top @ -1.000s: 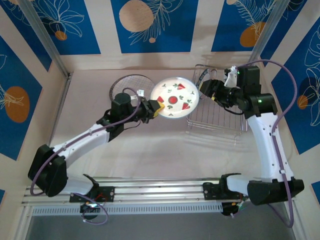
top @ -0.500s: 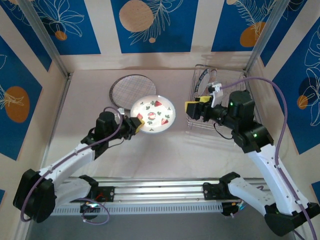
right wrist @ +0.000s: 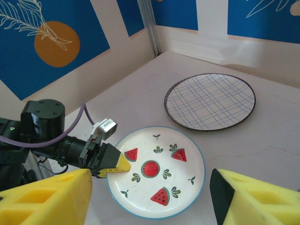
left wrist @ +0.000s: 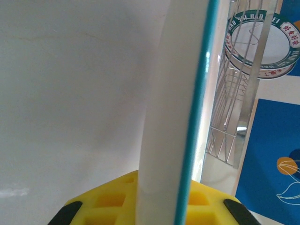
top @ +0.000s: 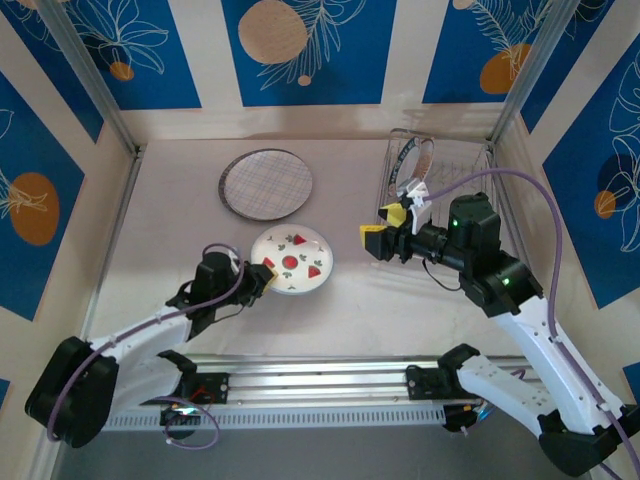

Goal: Unload the plates from the dish rack

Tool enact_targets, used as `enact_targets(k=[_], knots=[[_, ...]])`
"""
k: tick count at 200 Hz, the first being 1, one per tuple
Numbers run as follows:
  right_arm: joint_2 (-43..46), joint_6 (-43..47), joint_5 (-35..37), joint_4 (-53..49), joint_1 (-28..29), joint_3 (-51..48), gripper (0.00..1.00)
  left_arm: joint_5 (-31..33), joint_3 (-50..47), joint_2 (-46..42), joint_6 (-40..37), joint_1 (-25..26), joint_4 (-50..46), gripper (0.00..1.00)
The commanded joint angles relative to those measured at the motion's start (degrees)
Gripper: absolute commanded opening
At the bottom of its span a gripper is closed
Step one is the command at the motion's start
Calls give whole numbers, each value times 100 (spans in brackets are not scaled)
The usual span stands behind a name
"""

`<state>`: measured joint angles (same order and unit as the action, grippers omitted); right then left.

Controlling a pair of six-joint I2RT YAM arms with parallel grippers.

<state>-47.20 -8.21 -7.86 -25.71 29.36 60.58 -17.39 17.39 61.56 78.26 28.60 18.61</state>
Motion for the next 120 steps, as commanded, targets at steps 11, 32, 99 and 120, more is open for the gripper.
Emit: enact_targets(k=[11,32,99,120], knots=[[108,321,69,-116,112,-116,69,69,19,294,-214,-39,1475,0],[98,312,70,-64,145,-142,69,39,41,613,-206,-37,1799,0],[81,337,205,-56,213,-149,69,-176,178,1452,-214,-30,2340,0],[80,321,220,-56,211,-160,69,-234,218,1604,-288,-30,2340,0]])
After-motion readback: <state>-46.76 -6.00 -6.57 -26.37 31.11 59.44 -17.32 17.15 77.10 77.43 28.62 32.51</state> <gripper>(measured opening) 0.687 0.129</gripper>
